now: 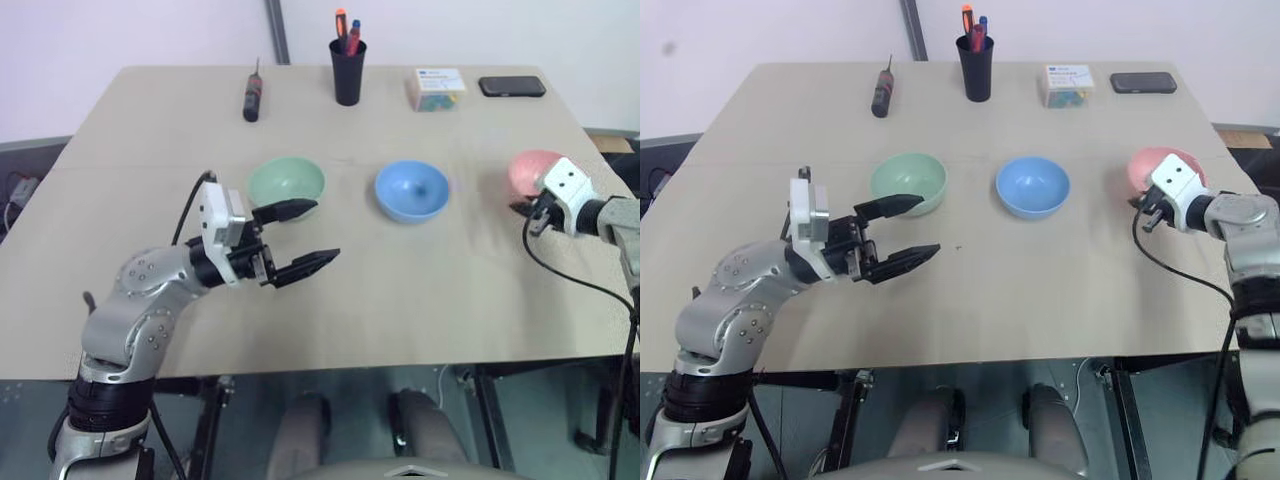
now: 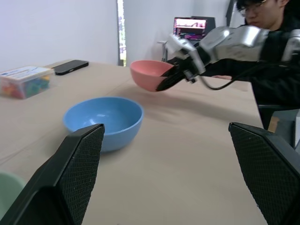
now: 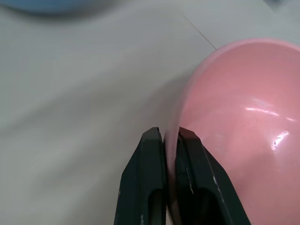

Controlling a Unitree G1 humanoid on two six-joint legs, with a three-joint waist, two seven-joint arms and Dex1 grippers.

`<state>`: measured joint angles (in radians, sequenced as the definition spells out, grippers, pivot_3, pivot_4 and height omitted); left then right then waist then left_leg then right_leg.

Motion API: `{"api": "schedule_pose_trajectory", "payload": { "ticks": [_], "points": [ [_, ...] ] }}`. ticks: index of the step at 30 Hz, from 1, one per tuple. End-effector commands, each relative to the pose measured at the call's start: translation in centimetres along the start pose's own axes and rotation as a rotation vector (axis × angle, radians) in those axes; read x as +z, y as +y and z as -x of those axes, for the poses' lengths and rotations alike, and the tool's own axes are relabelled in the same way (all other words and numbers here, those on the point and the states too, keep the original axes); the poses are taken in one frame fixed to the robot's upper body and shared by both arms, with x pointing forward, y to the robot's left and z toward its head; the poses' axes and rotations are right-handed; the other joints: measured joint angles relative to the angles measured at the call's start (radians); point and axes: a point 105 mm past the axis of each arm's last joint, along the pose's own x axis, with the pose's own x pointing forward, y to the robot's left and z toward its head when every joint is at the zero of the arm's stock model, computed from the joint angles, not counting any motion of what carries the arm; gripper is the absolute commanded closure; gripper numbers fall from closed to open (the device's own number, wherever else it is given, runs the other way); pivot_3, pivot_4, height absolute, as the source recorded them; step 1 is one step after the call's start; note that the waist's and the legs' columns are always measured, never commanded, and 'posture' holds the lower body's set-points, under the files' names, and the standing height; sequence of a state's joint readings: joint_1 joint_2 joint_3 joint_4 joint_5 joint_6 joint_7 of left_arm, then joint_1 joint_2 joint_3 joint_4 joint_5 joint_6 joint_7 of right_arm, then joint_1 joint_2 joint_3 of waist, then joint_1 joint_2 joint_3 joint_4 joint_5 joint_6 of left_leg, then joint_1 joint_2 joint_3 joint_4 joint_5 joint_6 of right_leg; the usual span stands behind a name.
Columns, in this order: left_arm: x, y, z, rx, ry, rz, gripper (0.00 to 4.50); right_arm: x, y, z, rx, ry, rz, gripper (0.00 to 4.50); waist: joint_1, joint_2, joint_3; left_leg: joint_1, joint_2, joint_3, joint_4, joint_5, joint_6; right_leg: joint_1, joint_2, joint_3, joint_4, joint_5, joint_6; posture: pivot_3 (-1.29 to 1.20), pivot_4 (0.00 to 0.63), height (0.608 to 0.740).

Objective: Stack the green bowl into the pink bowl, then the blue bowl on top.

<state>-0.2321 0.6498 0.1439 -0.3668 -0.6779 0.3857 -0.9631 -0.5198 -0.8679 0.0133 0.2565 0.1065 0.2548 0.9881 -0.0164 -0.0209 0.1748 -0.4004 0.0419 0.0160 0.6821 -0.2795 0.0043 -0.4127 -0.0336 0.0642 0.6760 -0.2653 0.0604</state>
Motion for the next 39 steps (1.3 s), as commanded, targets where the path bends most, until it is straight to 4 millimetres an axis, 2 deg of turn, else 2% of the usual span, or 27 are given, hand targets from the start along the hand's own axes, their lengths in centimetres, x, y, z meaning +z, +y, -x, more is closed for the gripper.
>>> {"api": "schedule_pose_trajectory", "payload": {
  "ticks": [1, 3, 5, 10, 13, 14, 16, 17, 19, 23, 25, 28, 31, 33, 35, 37, 39],
  "points": [
    [0.5, 1.1, 1.0, 0.051, 0.001, -0.059, 0.00, 4.4, 5.1, 1.8, 0.139, -0.095, 0.065, 4.42, 0.003, 0.000, 0.000, 0.000, 0.000, 0.000, 0.000, 0.000, 0.000, 0.000, 0.000, 0.000, 0.000, 0.000, 0.000, 0.00, 0.150, 0.740],
    [0.3, 1.5, 1.4, 0.068, 0.011, -0.069, 0.00, 5.4, 9.2, 2.1, 0.222, -0.114, 0.069, 4.42, 0.004, 0.000, 0.000, 0.001, 0.000, -0.001, 0.001, 0.000, 0.000, 0.001, 0.000, 0.000, 0.001, 0.000, 0.000, 0.00, 0.150, 0.740],
    [0.2, 1.9, 1.5, 0.076, 0.015, -0.075, 0.00, 6.3, 12.2, 2.3, 0.280, -0.135, 0.080, 4.42, 0.004, 0.000, 0.000, 0.001, -0.001, 0.000, 0.002, 0.000, 0.000, 0.002, 0.000, 0.000, 0.001, 0.000, 0.000, 0.00, 0.150, 0.740],
    [0.2, 2.2, 1.1, 0.054, 0.012, -0.072, 0.00, 7.9, 16.4, 0.7, 0.354, -0.177, 0.100, 4.42, 0.000, -0.002, -0.001, 0.002, -0.001, 0.001, 0.003, 0.000, 0.000, 0.003, 0.001, -0.001, 0.001, 0.000, 0.001, 0.00, 0.150, 0.740],
    [0.2, 2.4, 0.8, 0.040, 0.010, -0.075, 0.00, 7.7, 17.4, -1.0, 0.389, -0.161, 0.100, 4.42, 0.000, -0.003, -0.001, 0.003, -0.001, 0.000, 0.003, 0.000, 0.000, 0.003, 0.001, -0.001, 0.002, 0.000, 0.000, 0.00, 0.150, 0.740],
    [0.3, 2.5, 0.7, 0.037, 0.009, -0.077, 0.00, 7.3, 17.4, -1.6, 0.399, -0.134, 0.106, 4.42, 0.001, -0.002, -0.001, 0.002, -0.001, 0.000, 0.003, 0.000, 0.000, 0.003, 0.001, -0.001, 0.002, 0.000, 0.000, 0.00, 0.150, 0.740],
    [0.4, 2.5, 0.7, 0.034, 0.009, -0.081, 0.00, 6.6, 17.5, -2.2, 0.414, -0.093, 0.114, 3.70, 0.003, -0.002, -0.001, 0.002, -0.001, 0.000, 0.003, 0.000, 0.000, 0.003, 0.001, -0.001, 0.001, 0.000, 0.000, 0.00, 0.150, 0.740],
    [0.5, 2.6, 0.7, 0.036, 0.009, -0.083, 0.00, 6.4, 17.6, -2.2, 0.426, -0.078, 0.109, 3.51, 0.005, -0.003, -0.001, 0.002, -0.001, 0.000, 0.003, 0.000, 0.000, 0.003, 0.001, -0.001, 0.001, 0.000, 0.000, 0.00, 0.150, 0.740],
    [0.5, 2.5, 0.9, 0.040, 0.009, -0.084, 0.00, 6.1, 17.5, -2.0, 0.438, -0.068, 0.079, 2.60, 0.004, -0.003, -0.001, 0.001, -0.001, 0.000, 0.003, 0.000, 0.000, 0.003, 0.001, -0.002, 0.000, 0.000, 0.000, 0.00, 0.150, 0.740],
    [0.2, 2.2, 1.1, 0.054, 0.019, -0.081, 0.00, 6.5, 17.4, -0.9, 0.467, -0.077, 0.040, 1.25, 0.003, -0.003, -0.001, 0.001, -0.001, 0.000, 0.003, 0.000, 0.000, 0.003, 0.001, -0.002, -0.001, 0.000, 0.000, 0.00, 0.150, 0.740],
    [0.1, 2.5, 1.3, 0.090, 0.033, -0.082, 0.00, 7.2, 17.0, -0.2, 0.452, -0.114, 0.024, 0.19, 0.002, -0.003, -0.001, 0.001, -0.001, 0.000, 0.003, 0.000, 0.000, 0.003, 0.001, -0.002, 0.000, 0.000, 0.000, 0.00, 0.150, 0.740],
    [-1.2, 4.0, 1.6, 0.226, 0.179, -0.113, 0.00, 10.4, 15.2, 1.9, 0.384, -0.329, -0.025, 0.06, 0.003, -0.003, -0.001, 0.001, 0.000, -0.001, 0.003, 0.000, 0.000, 0.003, 0.001, -0.002, 0.001, 0.000, 0.000, 0.00, 0.150, 0.740],
    [-1.5, 6.1, 2.1, 0.408, 0.302, -0.227, 0.00, 10.7, 14.7, 3.8, 0.380, -0.389, -0.052, 0.06, 0.006, -0.003, -0.001, 0.001, -0.001, -0.002, 0.003, 0.000, 0.000, 0.003, 0.001, -0.003, 0.001, 0.000, 0.000, 0.00, 0.150, 0.740],
    [-1.0, 6.8, 1.7, 0.428, 0.347, -0.267, 0.00, 10.9, 13.5, 4.1, 0.271, -0.421, 0.011, 0.06, 0.009, -0.005, -0.001, 0.001, -0.001, -0.002, 0.003, 0.000, 0.000, 0.004, 0.001, -0.004, 0.000, 0.000, 0.000, 0.00, 0.150, 0.740],
    [-1.0, 8.3, 1.2, 0.450, 0.478, -0.373, 0.00, 11.3, 13.1, 4.1, 0.228, -0.452, 0.018, 0.06, 0.010, -0.006, -0.001, 0.000, -0.001, -0.003, 0.003, 0.000, 0.000, 0.004, 0.000, -0.005, 0.000, 0.000, 0.000, 0.00, 0.150, 0.740],
    [-1.5, 9.2, 0.2, 0.390, 0.609, -0.482, 0.00, 11.7, 12.6, 3.7, 0.186, -0.473, 0.027, 0.06, 0.010, -0.006, -0.001, 0.000, -0.001, -0.004, 0.003, 0.000, 0.000, 0.004, 0.001, -0.006, 0.001, 0.000, 0.000, 0.00, 0.150, 0.740],
    [-2.0, 9.6, -0.5, 0.353, 0.661, -0.501, 0.00, 11.9, 12.4, 3.3, 0.164, -0.480, 0.042, 0.06, 0.005, -0.005, -0.001, 0.002, -0.001, -0.003, 0.003, 0.000, 0.000, 0.004, 0.001, -0.005, 0.002, 0.000, 0.000, 0.00, 0.150, 0.740]
  ]
}}
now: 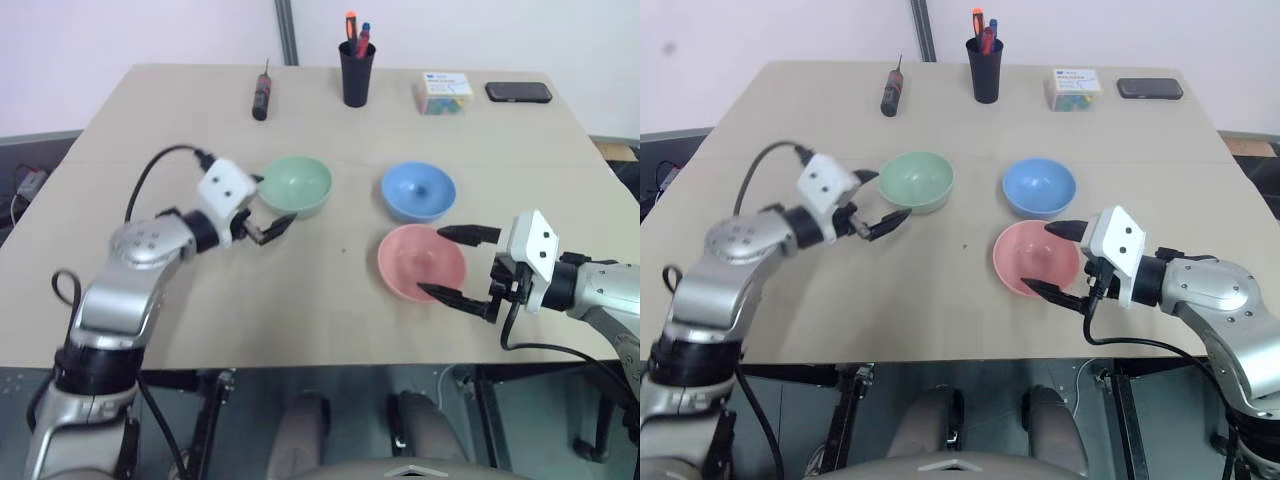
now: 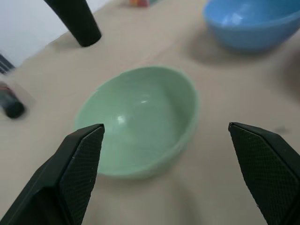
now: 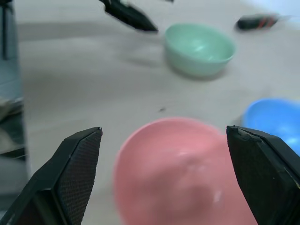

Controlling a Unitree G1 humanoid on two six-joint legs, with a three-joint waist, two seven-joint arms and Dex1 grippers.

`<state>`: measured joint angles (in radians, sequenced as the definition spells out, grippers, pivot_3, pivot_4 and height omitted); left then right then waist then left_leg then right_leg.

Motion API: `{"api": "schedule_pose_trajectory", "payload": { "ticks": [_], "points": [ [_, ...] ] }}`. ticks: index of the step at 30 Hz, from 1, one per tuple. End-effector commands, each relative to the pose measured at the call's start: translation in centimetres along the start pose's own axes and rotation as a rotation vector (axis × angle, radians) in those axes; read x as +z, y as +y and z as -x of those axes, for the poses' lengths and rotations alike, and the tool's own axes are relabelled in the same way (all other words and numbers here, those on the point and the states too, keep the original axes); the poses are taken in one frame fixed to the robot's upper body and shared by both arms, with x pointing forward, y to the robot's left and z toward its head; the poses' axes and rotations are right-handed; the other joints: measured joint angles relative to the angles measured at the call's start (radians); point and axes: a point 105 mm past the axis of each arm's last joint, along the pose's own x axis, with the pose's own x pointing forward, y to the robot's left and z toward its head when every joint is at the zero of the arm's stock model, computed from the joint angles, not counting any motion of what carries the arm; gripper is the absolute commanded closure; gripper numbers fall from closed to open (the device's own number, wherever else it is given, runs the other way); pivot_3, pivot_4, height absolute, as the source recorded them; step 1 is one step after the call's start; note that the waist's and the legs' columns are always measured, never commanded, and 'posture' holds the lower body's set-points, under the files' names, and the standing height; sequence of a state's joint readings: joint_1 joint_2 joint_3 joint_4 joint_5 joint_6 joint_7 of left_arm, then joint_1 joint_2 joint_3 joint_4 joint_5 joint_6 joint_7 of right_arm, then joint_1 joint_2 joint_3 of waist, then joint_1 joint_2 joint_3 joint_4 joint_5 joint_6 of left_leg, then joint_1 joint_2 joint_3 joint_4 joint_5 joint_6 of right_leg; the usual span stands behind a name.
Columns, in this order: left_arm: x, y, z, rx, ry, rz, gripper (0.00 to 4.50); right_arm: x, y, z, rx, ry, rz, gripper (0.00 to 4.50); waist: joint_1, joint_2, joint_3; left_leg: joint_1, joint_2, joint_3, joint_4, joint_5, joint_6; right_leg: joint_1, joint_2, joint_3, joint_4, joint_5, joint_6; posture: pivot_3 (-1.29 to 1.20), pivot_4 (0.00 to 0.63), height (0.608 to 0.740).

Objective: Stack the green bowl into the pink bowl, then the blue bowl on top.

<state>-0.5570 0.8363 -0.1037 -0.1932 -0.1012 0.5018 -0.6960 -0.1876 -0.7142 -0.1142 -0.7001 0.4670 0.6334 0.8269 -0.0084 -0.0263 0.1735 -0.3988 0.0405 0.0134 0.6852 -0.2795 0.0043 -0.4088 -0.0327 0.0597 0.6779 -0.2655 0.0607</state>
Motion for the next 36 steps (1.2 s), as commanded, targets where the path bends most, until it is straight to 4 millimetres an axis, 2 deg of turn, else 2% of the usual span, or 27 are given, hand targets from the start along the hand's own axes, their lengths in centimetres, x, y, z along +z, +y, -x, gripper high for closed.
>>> {"api": "schedule_pose_trajectory", "payload": {
  "ticks": [1, 4, 7, 10, 13, 14, 15, 16, 18, 20, 23, 26, 29, 33, 36],
  "points": [
    [-0.6, -0.7, -1.6, -0.065, 0.085, -0.093, 0.00, 0.9, -0.7, -0.4, -0.047, -0.041, 0.074, 0.06, -0.006, 0.001, 0.000, 0.000, 0.000, 0.000, 0.000, 0.000, 0.000, 0.000, 0.000, 0.000, 0.000, 0.000, 0.000, 0.00, 0.150, 0.740],
    [-1.1, -2.0, -3.1, -0.166, 0.135, -0.157, 0.00, 0.7, -1.3, -0.7, -0.063, -0.042, 0.097, 0.06, -0.008, 0.001, 0.000, -0.001, 0.000, 0.002, -0.001, 0.000, 0.000, -0.002, 0.001, 0.002, -0.001, 0.000, 0.000, 0.00, 0.150, 0.740],
    [-1.5, -3.0, -3.5, -0.250, 0.152, -0.188, 0.75, 0.8, -1.5, -0.6, -0.071, -0.045, 0.107, 0.00, -0.006, 0.001, 0.000, -0.003, 0.000, 0.002, -0.001, 0.000, 0.000, -0.004, 0.001, 0.002, -0.001, 0.000, 0.000, 0.00, 0.150, 0.740],
    [-1.8, -3.1, -3.8, -0.277, 0.163, -0.196, 1.87, 0.8, -1.7, -0.3, -0.087, -0.039, 0.121, 0.00, -0.004, 0.001, 0.000, -0.004, 0.001, 0.002, -0.001, 0.000, 0.000, -0.004, 0.001, 0.002, -0.002, 0.000, 0.000, 0.00, 0.150, 0.740],
    [-1.5, -2.8, -4.2, -0.280, 0.150, -0.195, 3.34, 0.8, -2.0, 0.1, -0.107, -0.033, 0.127, 0.00, -0.002, 0.001, 0.000, -0.004, 0.000, 0.002, 0.000, 0.000, 0.000, -0.004, 0.001, 0.002, -0.001, 0.000, 0.000, 0.00, 0.150, 0.740],
    [-1.3, -2.7, -4.3, -0.279, 0.142, -0.193, 3.67, 0.8, -2.0, 0.2, -0.114, -0.032, 0.130, 0.00, -0.001, 0.001, 0.000, -0.004, 0.000, 0.001, 0.000, 0.000, 0.000, -0.004, 0.001, 0.002, -0.001, 0.000, 0.000, 0.00, 0.150, 0.740],
    [-1.0, -2.6, -4.4, -0.279, 0.126, -0.185, 4.29, 0.8, -2.1, 0.3, -0.120, -0.031, 0.131, 0.00, -0.002, 0.001, 0.000, -0.004, 0.000, 0.001, 0.000, 0.000, 0.000, -0.004, 0.001, 0.002, -0.001, 0.000, 0.000, 0.00, 0.150, 0.740],
    [-0.7, -2.6, -4.4, -0.279, 0.112, -0.174, 4.49, 0.7, -2.1, 0.4, -0.125, -0.030, 0.131, 0.00, -0.002, 0.001, 0.000, -0.004, 0.000, 0.001, 0.000, 0.000, 0.000, -0.004, 0.001, 0.002, -0.001, 0.000, 0.000, 0.00, 0.150, 0.740],
    [0.0, -2.8, -4.4, -0.297, 0.070, -0.151, 4.49, 0.6, -2.1, 0.6, -0.138, -0.026, 0.130, 0.00, -0.002, 0.001, 0.000, -0.004, 0.000, 0.001, 0.000, 0.000, 0.000, -0.004, 0.001, 0.002, -0.001, 0.000, 0.000, 0.00, 0.150, 0.740],
    [1.7, -3.6, -3.8, -0.361, -0.010, -0.138, 4.49, 0.2, -2.3, 1.3, -0.175, -0.010, 0.125, 0.00, -0.002, 0.001, 0.000, -0.004, 0.000, 0.001, 0.000, 0.000, 0.000, -0.004, 0.001, 0.002, -0.001, 0.000, 0.000, 0.00, 0.150, 0.740],
    [4.8, -5.9, -2.0, -0.523, -0.175, -0.215, 4.49, -0.4, -2.3, 2.6, -0.221, 0.000, 0.105, 0.00, -0.001, 0.001, 0.001, -0.005, 0.001, 0.001, 0.000, 0.000, 0.000, -0.004, 0.000, 0.001, -0.001, 0.000, 0.000, 0.00, 0.150, 0.740],
    [6.8, -7.5, -0.8, -0.641, -0.267, -0.260, 4.49, -1.1, -1.7, 4.3, -0.261, 0.033, 0.094, 0.00, 0.001, 0.001, 0.000, -0.006, 0.000, 0.001, 0.000, 0.000, 0.000, -0.004, 0.000, 0.001, -0.002, 0.000, 0.000, 0.00, 0.150, 0.740],
    [8.1, -9.1, -0.2, -0.755, -0.335, -0.329, 4.49, -1.7, -0.6, 6.6, -0.296, 0.058, 0.082, 0.00, 0.003, 0.001, 0.000, -0.005, 0.000, 0.000, 0.001, 0.000, 0.000, -0.003, 0.000, 0.001, -0.001, 0.000, 0.000, 0.00, 0.150, 0.740],
    [8.8, -10.2, -0.5, -0.857, -0.385, -0.424, 4.49, -2.1, 1.7, 9.8, -0.318, 0.096, 0.036, 0.00, 0.009, 0.001, 0.000, -0.002, 0.000, 0.000, 0.001, 0.000, 0.000, 0.000, 0.001, 0.001, -0.001, 0.000, 0.000, 0.00, 0.150, 0.740],
    [9.5, -10.8, -1.2, -0.898, -0.425, -0.464, 4.49, -1.8, 2.9, 11.1, -0.330, 0.103, 0.026, 0.00, 0.003, 0.001, 0.000, 0.001, 0.000, 0.002, 0.001, 0.000, 0.000, 0.001, 0.001, 0.002, 0.000, 0.000, 0.000, 0.00, 0.150, 0.740]
  ]
}}
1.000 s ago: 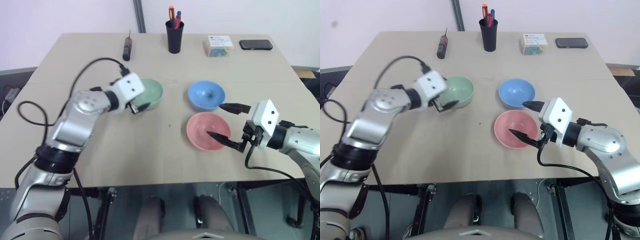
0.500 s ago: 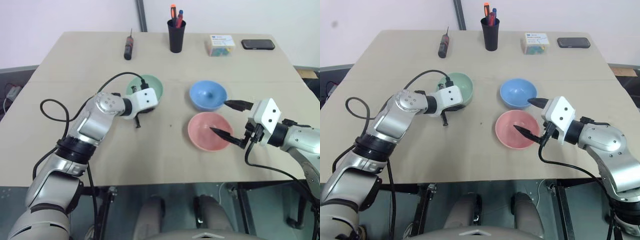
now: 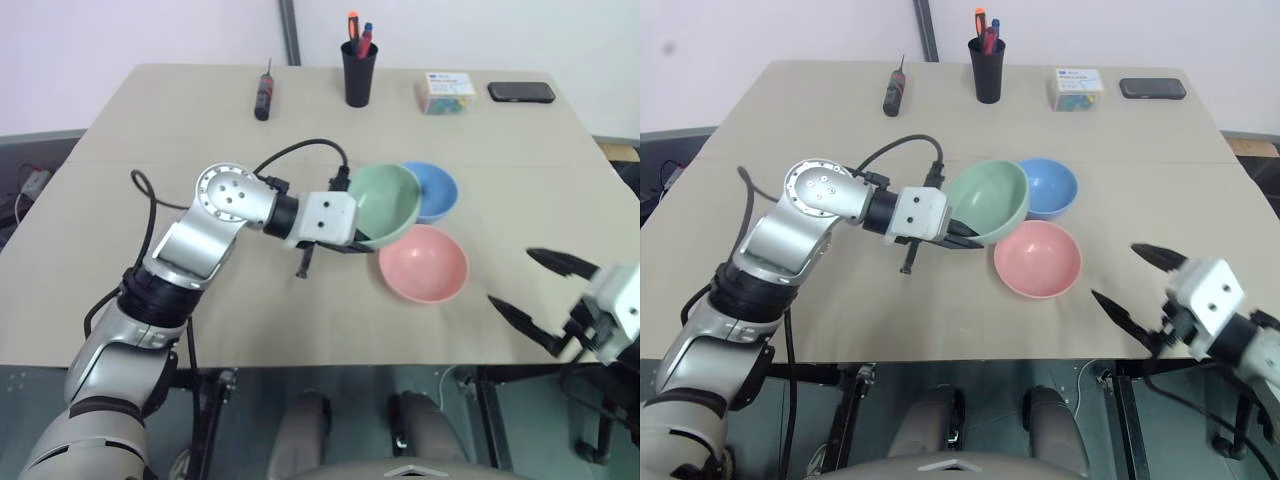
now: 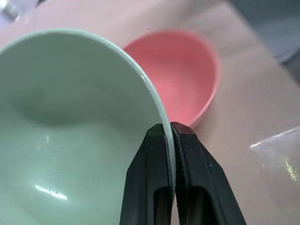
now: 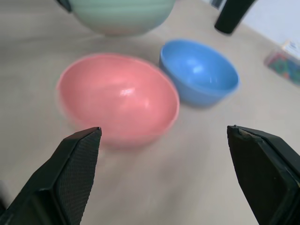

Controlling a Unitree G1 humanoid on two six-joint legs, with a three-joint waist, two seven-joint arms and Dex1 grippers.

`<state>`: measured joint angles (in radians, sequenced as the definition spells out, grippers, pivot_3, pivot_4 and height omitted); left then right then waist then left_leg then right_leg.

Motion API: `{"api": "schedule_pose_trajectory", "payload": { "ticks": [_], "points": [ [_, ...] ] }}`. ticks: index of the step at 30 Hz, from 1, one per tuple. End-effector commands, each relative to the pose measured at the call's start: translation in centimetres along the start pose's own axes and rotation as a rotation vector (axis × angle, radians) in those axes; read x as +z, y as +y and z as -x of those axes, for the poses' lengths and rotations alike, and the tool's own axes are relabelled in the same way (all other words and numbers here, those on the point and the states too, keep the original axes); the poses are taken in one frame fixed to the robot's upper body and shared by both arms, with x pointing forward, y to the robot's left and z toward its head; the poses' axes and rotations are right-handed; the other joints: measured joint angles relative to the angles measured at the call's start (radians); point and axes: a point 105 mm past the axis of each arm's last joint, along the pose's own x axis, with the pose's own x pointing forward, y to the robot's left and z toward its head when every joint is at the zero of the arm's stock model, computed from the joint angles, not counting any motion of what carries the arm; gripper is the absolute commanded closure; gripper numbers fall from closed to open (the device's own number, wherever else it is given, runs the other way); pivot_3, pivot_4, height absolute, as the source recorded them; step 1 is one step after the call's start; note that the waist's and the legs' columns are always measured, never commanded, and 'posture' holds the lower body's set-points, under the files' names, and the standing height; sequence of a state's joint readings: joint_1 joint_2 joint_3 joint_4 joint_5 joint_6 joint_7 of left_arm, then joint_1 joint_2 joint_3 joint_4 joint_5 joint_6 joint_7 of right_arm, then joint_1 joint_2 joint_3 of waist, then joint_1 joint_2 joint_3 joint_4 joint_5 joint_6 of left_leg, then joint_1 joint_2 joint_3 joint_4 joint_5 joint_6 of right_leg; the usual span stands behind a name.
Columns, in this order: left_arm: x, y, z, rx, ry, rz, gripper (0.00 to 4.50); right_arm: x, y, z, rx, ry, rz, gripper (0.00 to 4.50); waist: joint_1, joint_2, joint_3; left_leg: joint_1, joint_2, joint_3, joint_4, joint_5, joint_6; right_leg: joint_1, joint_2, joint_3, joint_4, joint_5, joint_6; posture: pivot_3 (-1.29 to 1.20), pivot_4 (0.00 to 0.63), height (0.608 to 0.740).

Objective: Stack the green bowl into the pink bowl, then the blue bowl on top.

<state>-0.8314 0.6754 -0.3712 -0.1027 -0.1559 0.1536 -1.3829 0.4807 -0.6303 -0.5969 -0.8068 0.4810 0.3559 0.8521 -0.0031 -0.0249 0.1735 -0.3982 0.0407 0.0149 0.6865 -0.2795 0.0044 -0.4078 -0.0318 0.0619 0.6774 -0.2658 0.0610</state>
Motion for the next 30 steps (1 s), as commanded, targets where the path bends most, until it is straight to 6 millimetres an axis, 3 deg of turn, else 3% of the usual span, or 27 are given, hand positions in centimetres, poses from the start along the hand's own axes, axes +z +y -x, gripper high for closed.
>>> {"api": "schedule_pose_trajectory", "payload": {
  "ticks": [1, 7, 8, 9, 16, 19, 21, 23, 27, 30],
  "points": [
    [1.1, 0.6, -1.0, -0.055, -0.043, -0.087, 4.49, 2.1, 0.8, 1.7, -0.004, -0.059, 0.069, 0.00, -0.005, 0.000, 0.000, 0.000, 0.000, 0.000, 0.000, 0.000, 0.000, 0.000, 0.000, 0.000, 0.000, 0.000, 0.000, 0.00, 0.150, 0.740],
    [1.6, 0.7, -2.0, -0.145, -0.090, -0.114, 4.49, 2.5, 1.3, 2.0, -0.007, -0.075, 0.078, 0.00, -0.013, 0.001, 0.000, 0.001, 0.001, 0.001, 0.000, 0.000, 0.000, 0.000, 0.002, 0.002, 0.001, 0.000, 0.000, 0.00, 0.150, 0.740],
    [1.6, 0.6, -2.0, -0.160, -0.104, -0.116, 3.80, 2.6, 1.3, 1.9, -0.004, -0.081, 0.081, 0.00, -0.012, 0.001, 0.000, 0.001, 0.001, 0.001, 0.000, 0.000, 0.000, 0.000, 0.002, 0.002, 0.001, 0.000, 0.000, 0.00, 0.150, 0.740],
    [1.8, 0.6, -2.1, -0.163, -0.114, -0.124, 3.61, 2.6, 1.4, 1.7, 0.001, -0.086, 0.084, 0.00, -0.011, 0.001, 0.000, 0.001, 0.001, 0.001, 0.000, 0.000, 0.000, 0.000, 0.002, 0.002, 0.001, 0.000, 0.000, 0.00, 0.150, 0.740],
    [2.1, 1.4, -0.7, -0.064, -0.139, -0.054, 0.77, 2.6, 1.2, 0.5, 0.050, -0.114, 0.076, 0.00, -0.011, 0.001, 0.000, 0.001, 0.001, 0.001, 0.000, 0.000, 0.000, 0.000, 0.001, 0.002, 0.000, 0.000, 0.000, 0.00, 0.150, 0.740],
    [2.2, 2.0, 1.1, 0.040, -0.166, 0.076, 0.77, 2.5, 0.5, -0.2, 0.085, -0.121, 0.074, 0.00, -0.014, 0.001, 0.000, 0.001, 0.001, 0.001, 0.000, 0.000, 0.000, 0.000, 0.001, 0.002, 0.000, 0.000, 0.000, 0.00, 0.150, 0.740],
    [1.7, 2.7, 3.0, 0.163, -0.207, 0.234, 0.77, 1.8, -1.0, -1.4, 0.108, -0.077, 0.089, 0.00, -0.020, 0.001, 0.000, 0.001, 0.001, 0.001, 0.000, 0.000, 0.000, 0.000, 0.002, 0.002, 0.000, 0.000, 0.000, 0.00, 0.150, 0.740],
    [2.4, 2.9, 4.9, 0.307, -0.383, 0.285, 0.77, 1.0, -3.1, -2.8, 0.111, -0.017, 0.108, 0.00, -0.020, 0.001, -0.001, 0.002, 0.001, 0.002, 0.001, 0.000, 0.000, 0.000, 0.001, 0.004, 0.001, 0.000, 0.000, 0.00, 0.150, 0.740],
    [-0.8, 1.4, 7.2, 0.581, -0.298, 0.376, 0.77, 0.7, -7.9, -6.5, 0.064, 0.039, 0.262, 0.00, -0.027, 0.002, -0.001, 0.002, 0.001, 0.002, 0.001, 0.000, 0.000, -0.001, 0.001, 0.003, 0.001, 0.000, 0.000, 0.00, 0.150, 0.740],
    [-1.9, -1.2, 8.0, 0.622, -0.344, 0.502, 0.77, 0.2, -10.9, -9.9, 0.053, 0.089, 0.443, 0.00, -0.037, 0.002, 0.000, 0.002, 0.001, 0.003, 0.000, 0.000, 0.000, -0.002, 0.001, 0.005, 0.001, 0.000, 0.000, 0.00, 0.150, 0.740]
  ]
}}
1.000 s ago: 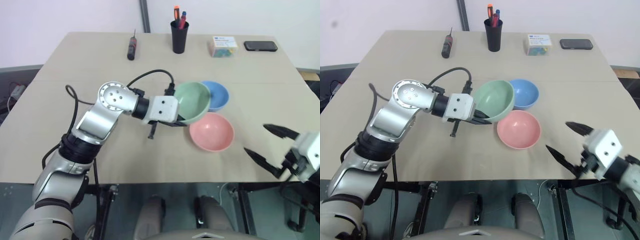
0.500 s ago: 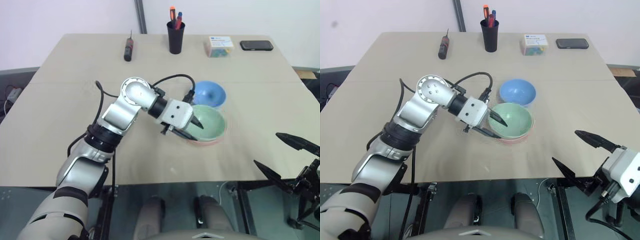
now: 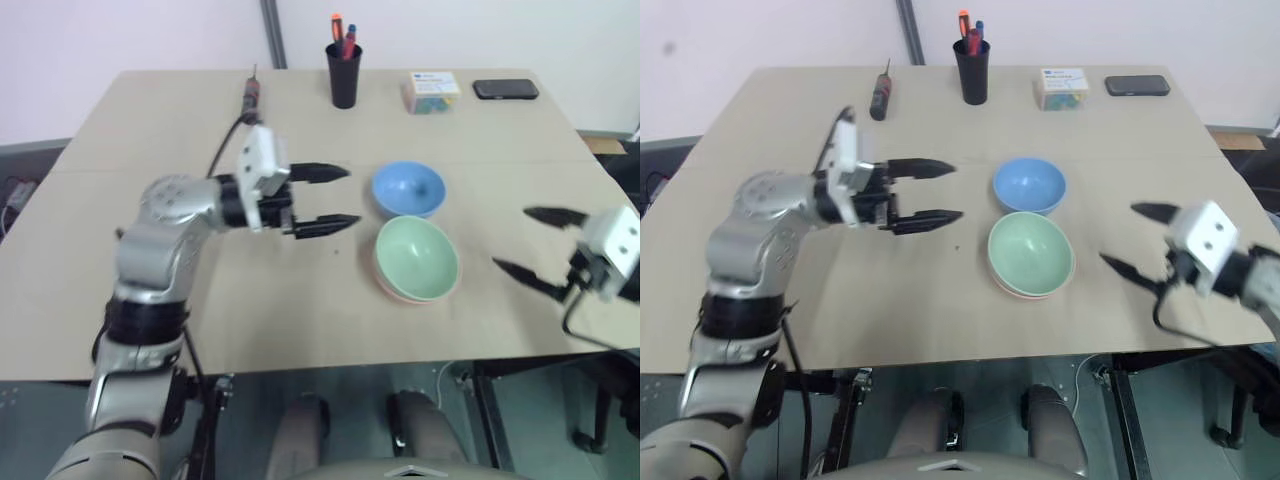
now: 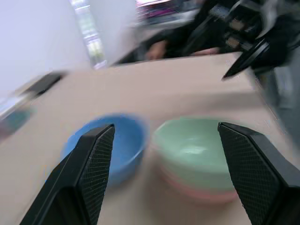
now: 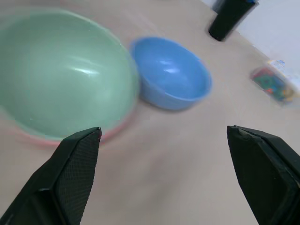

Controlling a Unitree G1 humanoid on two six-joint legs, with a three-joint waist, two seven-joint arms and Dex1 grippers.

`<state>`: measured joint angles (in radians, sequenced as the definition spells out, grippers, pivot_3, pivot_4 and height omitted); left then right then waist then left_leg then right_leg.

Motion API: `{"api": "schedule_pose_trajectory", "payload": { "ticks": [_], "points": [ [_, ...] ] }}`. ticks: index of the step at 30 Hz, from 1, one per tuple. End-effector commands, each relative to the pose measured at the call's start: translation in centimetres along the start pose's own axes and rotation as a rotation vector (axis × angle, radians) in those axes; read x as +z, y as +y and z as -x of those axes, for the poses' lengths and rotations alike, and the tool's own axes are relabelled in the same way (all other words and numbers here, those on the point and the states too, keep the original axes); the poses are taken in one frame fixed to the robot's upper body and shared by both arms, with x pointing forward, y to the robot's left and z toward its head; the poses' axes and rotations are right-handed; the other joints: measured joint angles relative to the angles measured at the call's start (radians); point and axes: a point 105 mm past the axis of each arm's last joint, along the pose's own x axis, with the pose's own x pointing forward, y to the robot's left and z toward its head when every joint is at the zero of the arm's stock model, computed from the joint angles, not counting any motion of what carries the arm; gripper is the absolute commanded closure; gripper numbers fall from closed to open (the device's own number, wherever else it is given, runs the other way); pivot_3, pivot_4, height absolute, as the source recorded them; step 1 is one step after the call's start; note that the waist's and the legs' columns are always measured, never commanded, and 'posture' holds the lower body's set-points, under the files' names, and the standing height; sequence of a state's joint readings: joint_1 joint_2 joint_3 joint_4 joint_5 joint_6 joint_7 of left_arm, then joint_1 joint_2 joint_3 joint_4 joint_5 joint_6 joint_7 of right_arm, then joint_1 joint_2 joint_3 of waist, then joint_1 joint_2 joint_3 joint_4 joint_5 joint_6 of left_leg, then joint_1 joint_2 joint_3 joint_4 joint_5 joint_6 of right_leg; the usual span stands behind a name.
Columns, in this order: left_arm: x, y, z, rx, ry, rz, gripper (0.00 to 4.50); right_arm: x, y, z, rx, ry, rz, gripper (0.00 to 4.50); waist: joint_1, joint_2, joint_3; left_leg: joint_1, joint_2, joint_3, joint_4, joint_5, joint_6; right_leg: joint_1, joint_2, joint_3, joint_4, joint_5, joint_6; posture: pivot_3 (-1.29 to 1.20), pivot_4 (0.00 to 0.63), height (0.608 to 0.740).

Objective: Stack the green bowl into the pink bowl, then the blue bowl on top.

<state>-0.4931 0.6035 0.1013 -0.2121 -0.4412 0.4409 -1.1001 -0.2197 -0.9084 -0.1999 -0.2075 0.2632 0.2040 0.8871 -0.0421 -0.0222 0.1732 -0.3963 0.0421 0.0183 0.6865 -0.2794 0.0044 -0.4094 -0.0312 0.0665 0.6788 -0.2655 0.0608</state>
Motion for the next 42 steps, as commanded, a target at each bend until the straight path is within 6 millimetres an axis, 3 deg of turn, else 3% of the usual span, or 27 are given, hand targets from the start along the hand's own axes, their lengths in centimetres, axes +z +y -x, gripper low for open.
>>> {"api": "schedule_pose_trajectory", "payload": {
  "ticks": [1, 3, 7, 16, 22, 23, 25, 26, 29, 34, 37, 39, 42],
  "points": [
    [0.2, -0.9, 2.0, 0.049, -0.014, 0.064, 0.77, -1.4, -2.1, -3.0, 0.018, 0.064, 0.197, 0.00, 0.003, -0.001, 0.001, -0.001, 0.000, 0.000, 0.000, 0.000, 0.000, -0.001, 0.000, -0.001, 0.000, 0.000, 0.000, 0.00, 0.150, 0.740],
    [-0.7, -1.6, 2.6, 0.049, 0.030, 0.103, 0.77, -1.4, -2.9, -4.6, 0.025, 0.059, 0.259, 0.00, 0.002, -0.001, 0.001, -0.002, 0.000, 0.000, 0.000, 0.000, 0.000, -0.002, 0.000, -0.001, -0.001, 0.000, 0.000, 0.00, 0.150, 0.740],
    [-0.6, -3.4, 5.0, 0.006, 0.025, 0.158, 0.77, -0.8, -2.2, -8.4, 0.162, 0.023, 0.458, 0.00, 0.005, 0.000, 0.002, -0.003, -0.001, 0.001, -0.002, 0.000, 0.000, -0.003, -0.002, -0.001, -0.002, 0.000, 0.000, 0.00, 0.150, 0.740],
    [-0.1, -4.9, 7.4, -0.020, 0.004, 0.187, 0.77, -0.7, -0.3, -11.6, 0.301, -0.043, 0.653, 0.00, 0.000, 0.000, 0.002, -0.002, -0.001, 0.001, -0.002, 0.000, -0.001, -0.002, -0.004, -0.002, -0.001, 0.000, -0.001, 0.00, 0.150, 0.740],
    [-0.1, -5.1, 7.3, -0.014, -0.009, 0.184, 0.63, -0.5, 0.0, -12.3, 0.343, -0.054, 0.667, 1.81, -0.002, 0.000, 0.002, -0.001, -0.001, 0.000, -0.002, 0.000, -0.001, -0.002, -0.003, -0.001, 0.000, 0.000, -0.001, 0.00, 0.150, 0.740],
    [-0.1, -5.1, 7.2, -0.012, -0.010, 0.180, 0.63, -0.4, 0.1, -12.3, 0.348, -0.058, 0.675, 2.27, -0.002, 0.000, 0.002, -0.001, -0.001, 0.000, -0.002, 0.000, -0.001, -0.002, -0.003, -0.001, 0.000, 0.000, -0.001, 0.00, 0.150, 0.740],
    [-0.2, -5.2, 7.0, -0.011, -0.013, 0.176, 0.63, -0.2, 0.1, -12.3, 0.354, -0.073, 0.695, 3.10, -0.002, 0.000, 0.002, -0.001, -0.001, 0.000, -0.002, 0.000, -0.001, -0.002, -0.003, -0.001, 0.000, 0.000, -0.001, 0.00, 0.150, 0.740],
    [-0.2, -5.2, 6.9, -0.012, -0.015, 0.172, 0.63, -0.1, 0.1, -12.3, 0.357, -0.076, 0.707, 3.25, -0.002, 0.000, 0.002, -0.001, -0.001, 0.000, -0.002, 0.000, -0.001, -0.002, -0.003, -0.001, 0.000, 0.000, -0.001, 0.00, 0.150, 0.740],
    [-0.3, -5.1, 6.6, -0.007, -0.018, 0.161, 0.63, 0.0, 0.2, -12.1, 0.373, -0.087, 0.735, 4.33, -0.002, 0.000, 0.002, -0.001, -0.001, 0.000, -0.002, 0.000, -0.001, -0.002, -0.003, -0.001, 0.000, 0.000, -0.001, 0.00, 0.150, 0.740],
    [-0.6, -4.7, 6.2, 0.018, -0.026, 0.133, 0.63, 0.6, -0.5, -11.4, 0.365, -0.103, 0.747, 4.43, -0.002, 0.000, 0.002, -0.001, -0.001, 0.000, -0.002, 0.000, -0.001, -0.002, -0.003, -0.001, 0.000, 0.000, -0.001, 0.00, 0.150, 0.740],
    [-0.6, -4.5, 5.9, 0.026, -0.034, 0.126, 0.63, 2.1, -1.6, -10.0, 0.363, -0.129, 0.688, 4.43, 0.000, 0.003, 0.004, -0.002, -0.001, -0.001, -0.002, 0.000, -0.001, -0.002, -0.004, -0.001, 0.000, 0.000, -0.001, 0.00, 0.150, 0.740],
    [-0.7, -4.3, 5.8, 0.025, -0.038, 0.122, 0.63, 3.7, -1.6, -7.8, 0.389, -0.158, 0.602, 4.43, 0.007, 0.003, 0.004, -0.002, -0.001, -0.002, -0.002, 0.000, -0.001, -0.002, -0.004, -0.001, 0.000, 0.000, -0.001, 0.00, 0.150, 0.740],
    [-0.9, -3.9, 5.6, 0.015, -0.041, 0.121, 0.63, 6.6, 0.2, -3.8, 0.479, -0.192, 0.448, 4.43, 0.013, 0.003, 0.004, -0.004, 0.000, -0.007, -0.003, 0.000, 0.000, -0.002, -0.004, -0.004, -0.001, 0.000, -0.001, 0.00, 0.150, 0.740]
  ]
}}
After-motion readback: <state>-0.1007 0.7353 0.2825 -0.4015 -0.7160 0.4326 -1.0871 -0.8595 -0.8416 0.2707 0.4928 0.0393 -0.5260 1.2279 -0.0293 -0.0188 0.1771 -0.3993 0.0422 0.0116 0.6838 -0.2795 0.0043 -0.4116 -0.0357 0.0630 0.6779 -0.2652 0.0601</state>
